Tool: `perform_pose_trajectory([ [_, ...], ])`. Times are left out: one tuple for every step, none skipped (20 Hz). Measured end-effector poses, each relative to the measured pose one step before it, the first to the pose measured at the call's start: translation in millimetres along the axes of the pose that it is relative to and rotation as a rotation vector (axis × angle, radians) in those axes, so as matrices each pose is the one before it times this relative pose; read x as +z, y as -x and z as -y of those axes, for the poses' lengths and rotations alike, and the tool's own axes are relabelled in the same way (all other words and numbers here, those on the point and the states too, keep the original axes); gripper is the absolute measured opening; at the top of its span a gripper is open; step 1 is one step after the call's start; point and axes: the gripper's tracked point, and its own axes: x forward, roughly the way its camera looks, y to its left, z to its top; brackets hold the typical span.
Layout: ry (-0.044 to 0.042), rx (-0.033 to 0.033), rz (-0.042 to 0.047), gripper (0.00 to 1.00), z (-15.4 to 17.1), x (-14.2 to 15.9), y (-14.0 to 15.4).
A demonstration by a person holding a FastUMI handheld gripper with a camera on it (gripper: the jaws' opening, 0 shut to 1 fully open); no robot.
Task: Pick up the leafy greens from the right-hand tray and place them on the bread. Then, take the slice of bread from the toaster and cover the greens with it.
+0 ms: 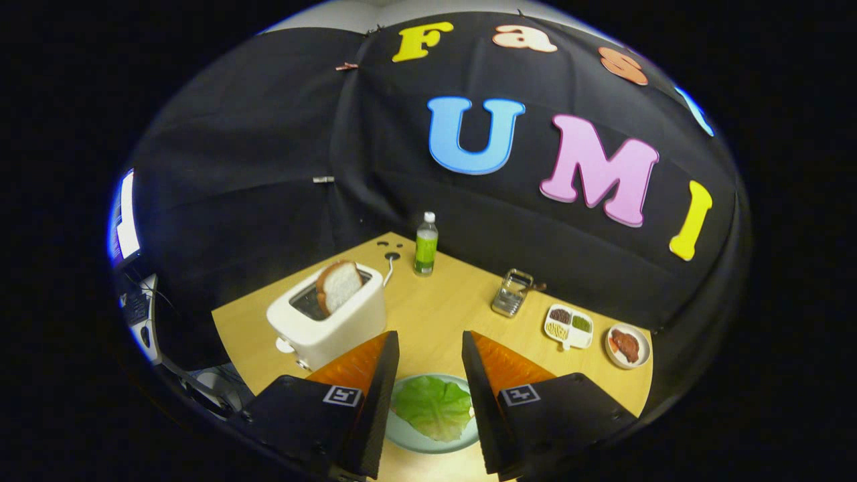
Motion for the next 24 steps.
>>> perform_pose_trajectory([
  [0.00727, 0.01738, 0.0325, 0.6, -12.36, 20.75, 1.21],
  [0.00371, 0.0147, 0.03104, 0.6, -11.7, 17.55, -0.7],
  [-0.00151, 0.01555, 0.0166, 0.6, -12.12, 12.78, -3.48],
  [-0.00831, 0.01641, 0.0113, 0.6, -12.16, 10.03, -3.99],
  [-0.00718, 0.01272, 0.00479, 0.6, -10.63, 7.45, -5.73],
  [-0.00539, 0.00836, 0.00267, 0.6, -8.62, 4.79, -7.67],
  [-0.01052, 0.01471, -0.00973, 0.6, -9.58, 0.43, -9.07],
  [-0.01135, 0.01813, -0.01319, 0.6, -11.15, -2.8, -10.28],
  [-0.00959, 0.01263, -0.01408, 0.6, -8.4, -5.85, -10.73],
  [-0.00928, 0.00859, -0.02245, 0.6, -6.84, -7.65, -9.91],
  [-0.0099, 0.00463, -0.02223, 0.6, -4.23, -9.02, -12.47],
  [-0.01331, 0.00472, -0.02876, 0.6, -3.95, -11.39, -11.97],
  [-0.0212, 0.00539, -0.03175, 0.6, -2.84, -13.48, -13.81],
  [-0.02334, 0.00372, -0.03326, 0.6, -2.38, -11.55, -12.26],
  [-0.02529, 0.00035, -0.02971, 0.6, -1.91, -9.31, -11.11],
  [-0.02136, 0.00156, -0.02413, 0.6, -1.3, -7.57, -11.58],
  [-0.02199, 0.00035, -0.01888, 0.6, -0.34, -6.11, -12.99],
  [-0.02337, 0.00285, -0.01442, 0.61, -2.06, -4.24, -12.24],
  [-0.01953, -0.00277, -0.01192, 0.62, -1.05, -2.46, -10.6],
  [-0.01568, -0.01003, -0.0098, 0.64, 1.61, -2.43, -9.25],
  [-0.01793, -0.01299, -0.00911, 0.65, 2.55, -2.23, -10.75],
  [-0.01718, -0.02106, -0.00834, 0.65, 5.26, -2.31, -7.63],
  [-0.01202, -0.02173, -0.00107, 0.65, 4.33, -0.89, -5.21],
  [-0.00448, -0.02701, 0.00274, 0.65, 6.35, 0.76, -4.77],
])
